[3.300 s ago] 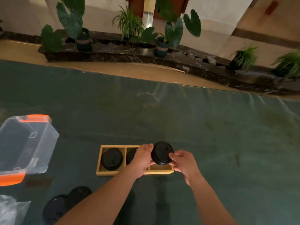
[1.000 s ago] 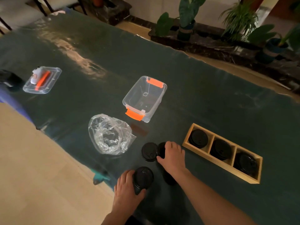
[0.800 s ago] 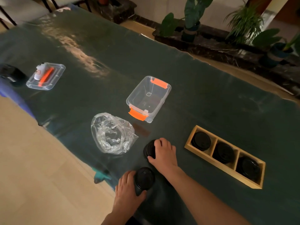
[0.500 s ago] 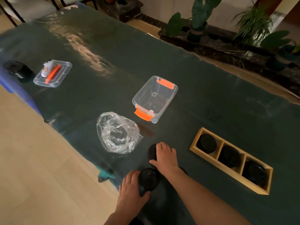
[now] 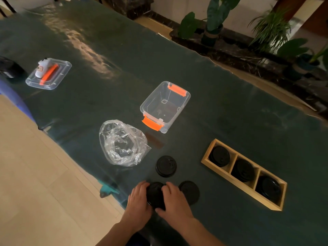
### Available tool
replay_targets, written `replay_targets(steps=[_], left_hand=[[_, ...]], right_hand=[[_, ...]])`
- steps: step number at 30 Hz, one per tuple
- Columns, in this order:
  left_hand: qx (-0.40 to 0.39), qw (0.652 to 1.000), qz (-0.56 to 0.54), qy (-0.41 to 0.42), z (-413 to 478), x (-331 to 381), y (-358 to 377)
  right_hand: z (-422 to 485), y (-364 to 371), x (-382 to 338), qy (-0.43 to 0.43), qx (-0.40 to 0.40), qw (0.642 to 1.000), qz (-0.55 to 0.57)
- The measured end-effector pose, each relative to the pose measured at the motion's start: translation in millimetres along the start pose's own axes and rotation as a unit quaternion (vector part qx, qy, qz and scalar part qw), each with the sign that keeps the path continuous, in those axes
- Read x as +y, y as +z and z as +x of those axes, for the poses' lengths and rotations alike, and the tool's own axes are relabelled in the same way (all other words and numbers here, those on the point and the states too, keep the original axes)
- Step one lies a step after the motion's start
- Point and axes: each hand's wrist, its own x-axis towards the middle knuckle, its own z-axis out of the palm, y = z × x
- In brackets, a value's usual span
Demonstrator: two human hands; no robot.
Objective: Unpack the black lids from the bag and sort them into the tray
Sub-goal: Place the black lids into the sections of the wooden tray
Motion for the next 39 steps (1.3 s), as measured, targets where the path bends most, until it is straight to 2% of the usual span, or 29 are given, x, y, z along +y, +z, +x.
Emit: replay_targets(steps=[2,6,11,14,20,26,29,32,33,36,39], left_hand=[[0.002,0.999,-0.042,-0.015,0.6,-2.9,-3.9],[0.009,0.994,-0.105,-0.024,4.2,8.6,-11.9],[0.035,0.987,-0.154,-0.005,23.0,42.6,-26.7],[0.024,0.989,-0.146,0.024,55.1,68.1,-36.1],[-0.019,0.996,-0.085,-0.019,99.6,77.5,-39.2],[-0.037,0.997,-0.062,-0.01,95.9,69.9,-34.4],[0.021,0.998,-0.051,0.024,87.9,70.8,-34.8],[0.082,0.991,-0.062,0.081,64.8,71.2,-22.6],[0.064,0.993,-0.058,0.086,54.5,73.9,-14.7],[-0.09,0.992,-0.09,0.018,32.5,90.8,12.6],[-0.136,0.977,-0.155,-0.047,26.4,107.1,35.5]], right_hand=[[0.3,9.5,-7.6,0.026,-0.017,0.999,-0.017],[1.5,13.6,-11.2,0.032,0.008,0.999,-0.02],[13.7,-10.8,4.2,0.046,0.102,0.992,0.059],[34.8,-35.0,17.2,0.063,0.152,0.984,0.063],[69.8,-48.8,21.9,0.082,0.104,0.99,0.04],[80.1,-42.6,21.4,0.089,0.069,0.993,0.02],[66.9,-44.9,28.9,0.088,0.073,0.993,0.023],[34.6,-44.6,48.0,0.132,0.082,0.988,0.022],[21.2,-43.1,55.6,0.151,0.078,0.985,0.016],[-15.8,-36.3,70.9,0.207,0.038,0.977,0.035],[-30.3,-30.7,70.9,0.262,0.021,0.951,0.16]])
